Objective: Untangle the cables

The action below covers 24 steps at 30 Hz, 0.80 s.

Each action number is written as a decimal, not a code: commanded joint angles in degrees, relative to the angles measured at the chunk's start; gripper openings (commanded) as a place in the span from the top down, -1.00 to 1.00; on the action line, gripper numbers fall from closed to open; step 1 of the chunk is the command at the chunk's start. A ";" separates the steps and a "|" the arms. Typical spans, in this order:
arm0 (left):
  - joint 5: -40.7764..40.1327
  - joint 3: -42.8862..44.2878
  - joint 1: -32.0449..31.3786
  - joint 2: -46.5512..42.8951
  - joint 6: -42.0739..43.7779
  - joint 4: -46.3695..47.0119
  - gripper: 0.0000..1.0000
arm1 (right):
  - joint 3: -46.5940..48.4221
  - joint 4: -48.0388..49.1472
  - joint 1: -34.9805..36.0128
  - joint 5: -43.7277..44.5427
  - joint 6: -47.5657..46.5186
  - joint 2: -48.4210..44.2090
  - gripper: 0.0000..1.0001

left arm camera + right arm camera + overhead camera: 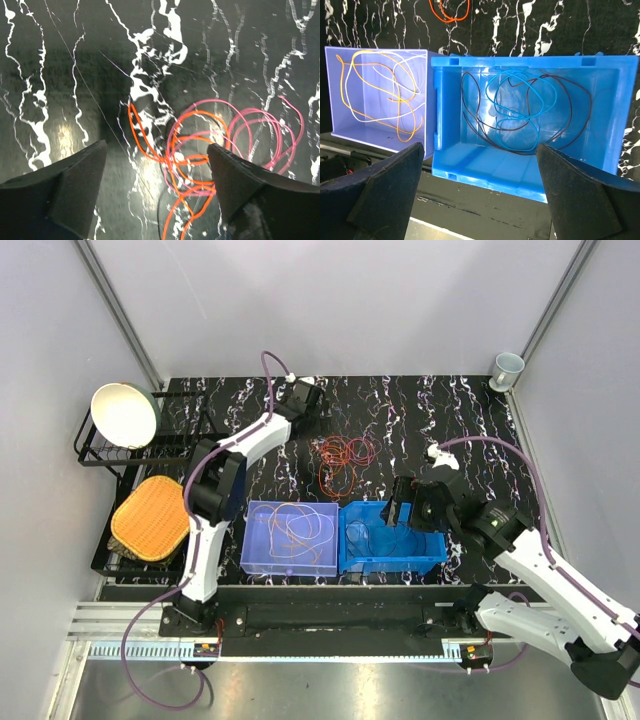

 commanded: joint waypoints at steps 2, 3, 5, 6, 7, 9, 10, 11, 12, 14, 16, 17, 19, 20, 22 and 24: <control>3.13 5.36 1.14 2.91 0.52 0.20 -0.54 | -1.12 3.77 -0.21 -1.04 -0.97 0.70 -0.99; 3.39 5.62 1.23 3.18 0.43 0.11 -0.47 | -1.30 3.95 -0.12 -1.21 -1.15 1.05 -1.00; 3.75 6.06 1.31 3.97 0.17 0.20 -0.39 | -1.30 4.12 -0.12 -1.39 -1.24 1.40 -0.99; 4.01 6.15 1.40 4.32 0.08 0.20 -0.26 | -1.39 4.12 -0.12 -1.39 -1.32 1.49 -0.99; 4.27 6.42 1.40 4.59 -0.01 0.20 -0.19 | -1.39 4.30 -0.12 -1.39 -1.32 1.84 -0.99; 5.41 6.68 1.49 5.38 -0.01 0.28 0.06 | -1.48 4.48 -0.21 -1.39 -1.59 2.02 -1.00; 5.85 7.20 1.49 5.56 0.17 0.37 0.69 | -1.56 4.56 -0.12 -1.39 -1.67 2.10 -0.99; 6.21 7.56 1.49 5.99 0.08 0.02 1.00 | -1.57 4.56 -0.12 -1.30 -1.85 2.19 -0.99; 6.30 7.82 1.49 5.91 0.08 -0.15 1.00 | -1.57 4.65 -0.21 -1.39 -1.85 2.28 -0.99; 6.38 7.30 1.49 4.51 0.25 0.28 1.00 | -1.57 4.65 -0.12 -1.47 -1.76 2.46 -0.99; 5.95 6.86 1.49 3.28 0.69 0.55 1.00 | -1.57 4.65 -0.21 -1.56 -1.85 2.63 -0.99; 5.95 6.77 1.49 2.14 0.96 0.46 1.00 | -1.65 4.91 -0.12 -1.65 -1.85 2.55 -0.99; 6.29 7.03 1.40 0.91 1.66 0.37 1.00 | -1.74 5.18 -0.12 -1.74 -1.68 2.72 -0.99; 6.73 7.21 1.49 -0.41 1.84 0.20 1.00 | -1.83 5.27 -0.12 -1.74 -1.68 2.72 -0.99; 7.62 8.08 1.23 -2.08 2.80 0.28 1.00 | -1.83 5.27 -0.21 -1.74 -1.76 2.81 -0.99; 9.37 8.79 0.62 -5.15 4.03 0.28 1.00 | -1.65 5.53 -0.12 -1.74 -1.68 2.90 -0.99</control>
